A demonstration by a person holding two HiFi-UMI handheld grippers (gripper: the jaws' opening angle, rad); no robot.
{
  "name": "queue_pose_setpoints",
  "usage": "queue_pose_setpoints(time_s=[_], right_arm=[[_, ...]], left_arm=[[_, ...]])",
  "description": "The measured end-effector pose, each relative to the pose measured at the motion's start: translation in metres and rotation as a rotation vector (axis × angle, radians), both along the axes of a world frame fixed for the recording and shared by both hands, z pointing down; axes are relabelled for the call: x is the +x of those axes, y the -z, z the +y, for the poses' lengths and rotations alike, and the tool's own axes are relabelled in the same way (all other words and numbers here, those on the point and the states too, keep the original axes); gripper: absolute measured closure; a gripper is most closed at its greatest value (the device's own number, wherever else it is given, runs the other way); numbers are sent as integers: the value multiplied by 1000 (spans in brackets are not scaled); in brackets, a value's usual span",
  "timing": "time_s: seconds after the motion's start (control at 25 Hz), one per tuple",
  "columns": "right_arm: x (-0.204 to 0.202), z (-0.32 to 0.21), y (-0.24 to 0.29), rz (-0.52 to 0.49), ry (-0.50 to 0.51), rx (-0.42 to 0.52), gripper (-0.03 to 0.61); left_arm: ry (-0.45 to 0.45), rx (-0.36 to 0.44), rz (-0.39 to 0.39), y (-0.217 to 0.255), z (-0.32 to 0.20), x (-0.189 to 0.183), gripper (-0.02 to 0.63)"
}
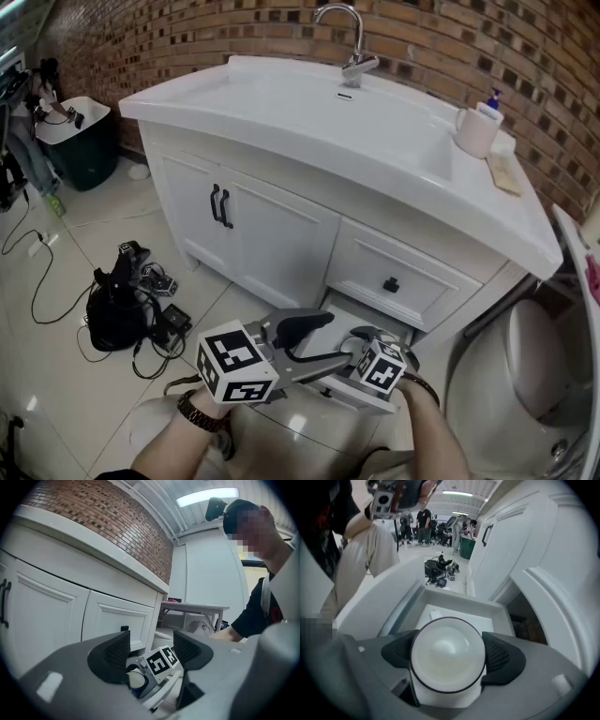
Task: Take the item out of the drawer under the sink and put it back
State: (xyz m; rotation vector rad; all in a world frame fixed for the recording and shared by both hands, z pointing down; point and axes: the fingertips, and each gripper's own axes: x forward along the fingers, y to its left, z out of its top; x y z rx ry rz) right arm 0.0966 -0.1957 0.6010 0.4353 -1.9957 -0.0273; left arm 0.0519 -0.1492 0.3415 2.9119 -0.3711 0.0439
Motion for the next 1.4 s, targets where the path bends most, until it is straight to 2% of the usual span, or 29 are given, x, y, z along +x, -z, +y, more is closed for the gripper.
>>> queue_pose_setpoints(time_s=[0.12, 0.2, 0.44, 0.56, 0.68, 0.84, 0.96, 1.12, 1.28, 1.4], right_arm=[[4, -4, 6, -7, -47, 4, 163], [6, -5, 25, -53, -75, 41, 163], [10, 13, 133, -383, -185, 181, 163], [20, 23, 171, -483, -226, 242, 164], [28, 32, 191, -550, -249, 262, 164], [32, 38, 198, -558, -267, 286, 164], [33, 37, 195, -550, -268, 279, 164], [34, 29, 186, -530, -273, 261, 164], [33, 18, 166, -507, -282, 220, 164], [33, 5, 127, -459, -306, 141, 164]], left_arm=[[1, 0, -19, -4, 0, 1, 304], [4, 3, -24, -6, 1, 0, 304], [41, 18, 16, 4, -5, -7, 304], [51, 18, 37, 11, -5, -7, 305], [35, 27, 65, 17, 0, -2, 305], [44, 82, 57, 21, 4, 4, 311], [55, 48, 89, 21, 0, 7, 325], [72, 18, 67, 15, -9, 8, 322], [59, 16, 44, 13, -7, 10, 322], [40, 40, 2, 9, -2, 13, 322]])
